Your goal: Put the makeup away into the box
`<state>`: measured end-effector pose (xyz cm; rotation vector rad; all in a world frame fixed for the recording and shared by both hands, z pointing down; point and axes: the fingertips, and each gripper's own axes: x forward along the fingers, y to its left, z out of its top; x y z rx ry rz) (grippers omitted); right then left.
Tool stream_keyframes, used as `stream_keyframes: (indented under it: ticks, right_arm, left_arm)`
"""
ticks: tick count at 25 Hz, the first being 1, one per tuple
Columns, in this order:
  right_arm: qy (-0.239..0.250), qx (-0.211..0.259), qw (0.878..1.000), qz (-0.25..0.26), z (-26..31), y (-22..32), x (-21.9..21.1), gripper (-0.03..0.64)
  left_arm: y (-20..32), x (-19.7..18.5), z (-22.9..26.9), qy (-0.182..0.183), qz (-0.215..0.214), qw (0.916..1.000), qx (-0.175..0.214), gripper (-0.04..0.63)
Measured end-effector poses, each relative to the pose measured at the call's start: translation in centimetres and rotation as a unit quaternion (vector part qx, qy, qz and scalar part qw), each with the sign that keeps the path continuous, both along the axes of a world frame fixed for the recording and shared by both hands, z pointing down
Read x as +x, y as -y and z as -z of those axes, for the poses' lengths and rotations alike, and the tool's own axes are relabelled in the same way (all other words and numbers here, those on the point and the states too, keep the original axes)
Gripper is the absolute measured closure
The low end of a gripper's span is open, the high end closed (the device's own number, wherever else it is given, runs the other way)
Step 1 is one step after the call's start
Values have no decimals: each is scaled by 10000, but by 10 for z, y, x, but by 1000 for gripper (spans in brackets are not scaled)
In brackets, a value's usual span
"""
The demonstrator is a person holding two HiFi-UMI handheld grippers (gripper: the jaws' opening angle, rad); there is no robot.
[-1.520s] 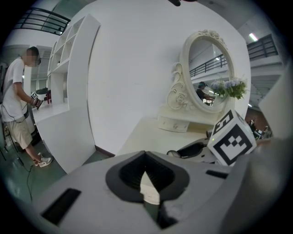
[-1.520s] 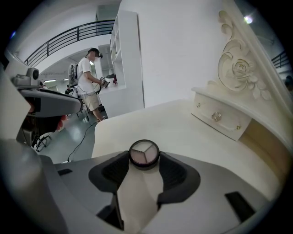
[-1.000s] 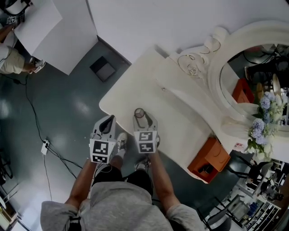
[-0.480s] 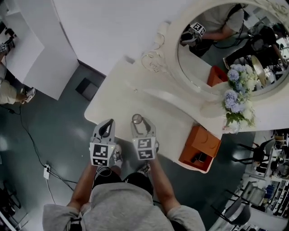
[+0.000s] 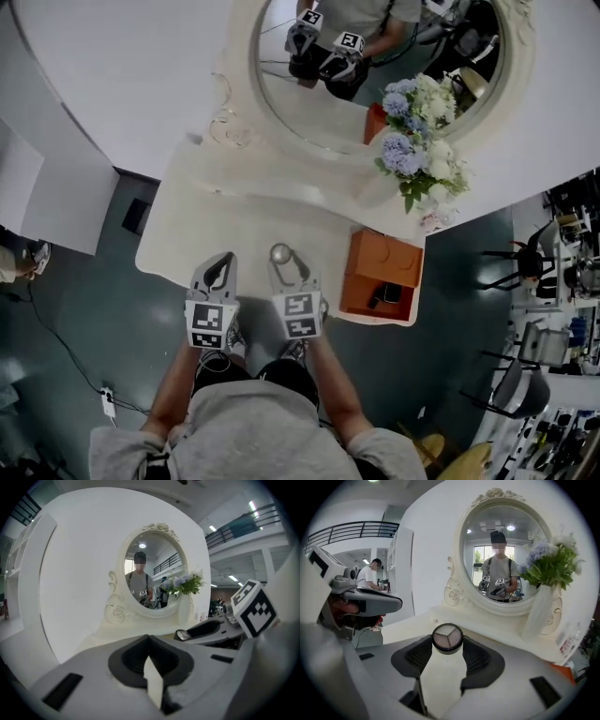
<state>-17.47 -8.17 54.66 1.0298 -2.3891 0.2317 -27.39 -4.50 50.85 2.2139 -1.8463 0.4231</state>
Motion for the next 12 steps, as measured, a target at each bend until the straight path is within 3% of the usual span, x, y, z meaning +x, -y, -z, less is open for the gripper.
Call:
stream_keyframes:
  ticks: [12]
  right_arm:
    - [2,78,9935,-1132,14,1,144,402]
  left_arm:
    - [23,133,7,-22,-1100,9939,12,595]
